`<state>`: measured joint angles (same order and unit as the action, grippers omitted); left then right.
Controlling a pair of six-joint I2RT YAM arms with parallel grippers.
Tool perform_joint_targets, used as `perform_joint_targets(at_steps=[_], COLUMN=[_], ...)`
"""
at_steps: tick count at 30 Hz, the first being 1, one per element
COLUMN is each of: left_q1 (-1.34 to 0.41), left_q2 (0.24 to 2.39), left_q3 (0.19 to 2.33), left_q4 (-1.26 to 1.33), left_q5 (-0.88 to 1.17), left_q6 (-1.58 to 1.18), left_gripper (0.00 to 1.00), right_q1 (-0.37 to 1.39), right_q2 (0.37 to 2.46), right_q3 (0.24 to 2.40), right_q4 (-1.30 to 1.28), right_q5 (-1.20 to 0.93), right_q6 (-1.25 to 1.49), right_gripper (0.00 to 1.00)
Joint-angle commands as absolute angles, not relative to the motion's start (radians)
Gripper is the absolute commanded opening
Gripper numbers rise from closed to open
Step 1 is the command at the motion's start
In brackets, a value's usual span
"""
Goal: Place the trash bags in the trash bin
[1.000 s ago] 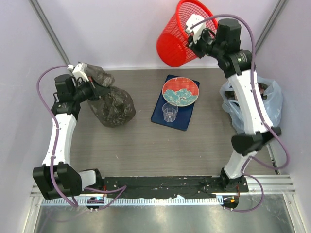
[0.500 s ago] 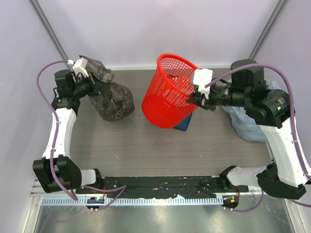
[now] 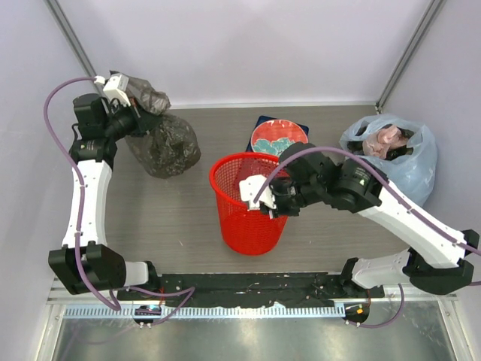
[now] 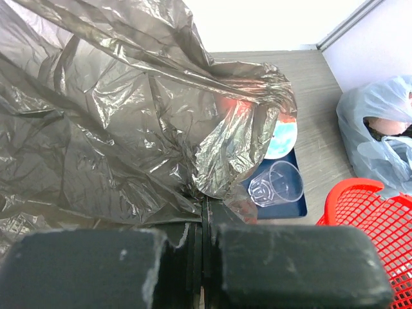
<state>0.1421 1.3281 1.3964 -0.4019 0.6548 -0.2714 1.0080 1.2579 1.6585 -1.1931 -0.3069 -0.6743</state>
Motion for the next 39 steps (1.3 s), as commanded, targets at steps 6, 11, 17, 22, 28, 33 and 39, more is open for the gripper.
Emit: perform_joint_targets(at_steps=[6,11,17,22,28,33,39], left_q1=[0.152,0.152,0.153,0.153,0.155,0.155,0.134], left_q2=[1.298,1.276,1.246,1.226,1.216,1.229,1.223], left_q3=[1.405,1.385,1.364,1.376,1.471,1.580,1.608], left_q4=[-0.399,-0.394,-0.399,-0.411,-0.459,-0.447,-0.296], left_q5=[0.637,0.644,0.646,0.652,0.657,0.779,0.945], left_q6=[-0.282,-0.290,-0.287,-0.284,-0.272,-0.328,-0.524], left_gripper=[0.00,0.00,0.00,0.00,0.00,0.00,0.00], right_q1=[1.095,1.135,1.155,1.167,1.170,1.167,1.085], right_q2=[1.232,1.241,1.239,1.239,1.244,1.247,1.241], right_q3=[1.519,1.447,1.358,1.339,1.359,1.443,1.606], right_q4=[-0.967,-0.942,-0.874,-0.884,-0.905,-0.890,-0.867], right_q5=[-0.127,-0.106,-0.049,-0.080,-0.138,-0.159,-0.227], right_q6=[-0.706,-0.701,-0.726,-0.726,-0.710,-0.586,-0.401], right_gripper=[0.01,0.01,0.01,0.17,0.63,0.76,0.81])
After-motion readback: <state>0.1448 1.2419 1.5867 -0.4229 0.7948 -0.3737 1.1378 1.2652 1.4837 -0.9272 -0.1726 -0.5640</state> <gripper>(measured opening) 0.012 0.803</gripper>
